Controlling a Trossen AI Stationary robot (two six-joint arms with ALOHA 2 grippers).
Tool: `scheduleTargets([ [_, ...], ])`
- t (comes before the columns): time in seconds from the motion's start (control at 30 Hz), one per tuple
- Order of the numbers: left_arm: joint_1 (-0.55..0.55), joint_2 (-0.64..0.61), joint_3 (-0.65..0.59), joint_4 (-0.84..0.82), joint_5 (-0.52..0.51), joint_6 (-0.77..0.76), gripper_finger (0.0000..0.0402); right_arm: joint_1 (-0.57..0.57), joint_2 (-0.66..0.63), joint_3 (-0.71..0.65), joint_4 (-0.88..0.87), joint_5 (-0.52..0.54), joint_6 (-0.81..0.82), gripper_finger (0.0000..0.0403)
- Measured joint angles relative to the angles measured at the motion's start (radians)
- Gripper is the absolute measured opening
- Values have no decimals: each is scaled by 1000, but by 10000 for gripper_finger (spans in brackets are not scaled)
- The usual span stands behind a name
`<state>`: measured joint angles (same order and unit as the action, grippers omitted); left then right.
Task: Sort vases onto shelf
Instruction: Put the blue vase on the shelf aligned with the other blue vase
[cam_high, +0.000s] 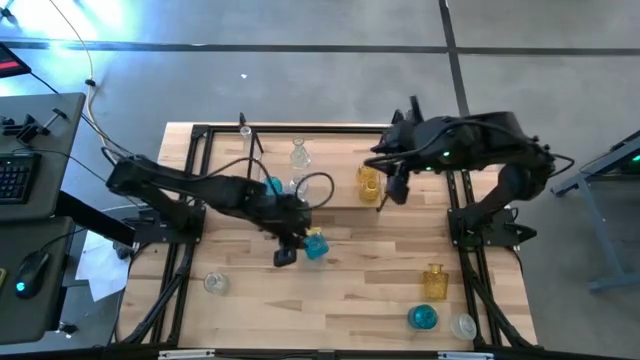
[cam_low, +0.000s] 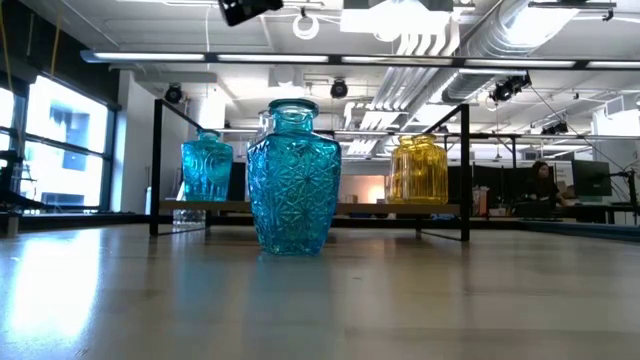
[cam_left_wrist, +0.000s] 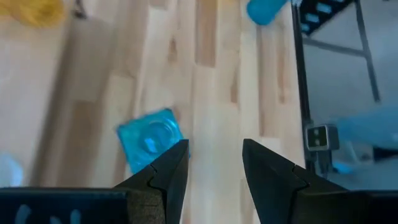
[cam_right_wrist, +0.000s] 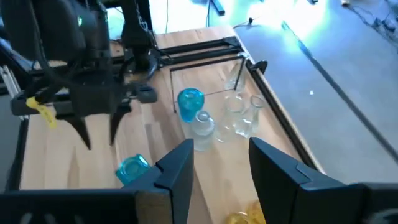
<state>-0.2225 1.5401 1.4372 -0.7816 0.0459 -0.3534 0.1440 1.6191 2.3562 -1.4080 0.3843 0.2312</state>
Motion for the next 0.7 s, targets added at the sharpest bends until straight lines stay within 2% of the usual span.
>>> scheduleTargets([
  [0.3, -10, 121, 0, -2, 88, -8, 153, 0, -103, 0, -39, -1, -49, 136],
  [0.53, -10, 170, 0, 63, 38, 17, 184, 1, -151, 0, -42, -29, -1, 136],
  [0.7, -7, 169, 0, 45, -9, 55, 202, 1, -156, 0, -51, -48, 19, 136],
])
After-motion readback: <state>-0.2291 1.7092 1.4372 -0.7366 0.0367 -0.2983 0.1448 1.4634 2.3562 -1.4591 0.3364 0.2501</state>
